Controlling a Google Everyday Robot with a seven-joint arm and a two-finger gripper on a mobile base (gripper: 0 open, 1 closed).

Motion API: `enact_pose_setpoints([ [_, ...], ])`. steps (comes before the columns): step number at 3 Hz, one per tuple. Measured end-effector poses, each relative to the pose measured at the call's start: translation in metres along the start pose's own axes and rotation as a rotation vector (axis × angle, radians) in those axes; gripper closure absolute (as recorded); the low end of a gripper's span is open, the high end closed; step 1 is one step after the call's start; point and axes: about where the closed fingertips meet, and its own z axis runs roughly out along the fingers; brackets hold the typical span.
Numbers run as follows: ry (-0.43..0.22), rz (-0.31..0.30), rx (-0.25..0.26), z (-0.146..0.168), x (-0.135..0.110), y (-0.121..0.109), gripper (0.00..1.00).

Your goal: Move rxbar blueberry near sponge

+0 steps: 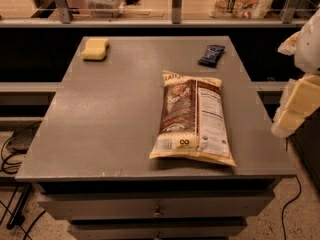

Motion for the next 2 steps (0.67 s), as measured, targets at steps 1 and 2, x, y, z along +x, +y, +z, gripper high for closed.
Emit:
enact_pose_setpoints([
  [1, -0.069, 0.067, 0.058, 0.011, -0.012, -0.017, 0.0],
  [2, -0.167, 0.124, 0.118, 0.024, -0.027, -0.055, 0.0],
])
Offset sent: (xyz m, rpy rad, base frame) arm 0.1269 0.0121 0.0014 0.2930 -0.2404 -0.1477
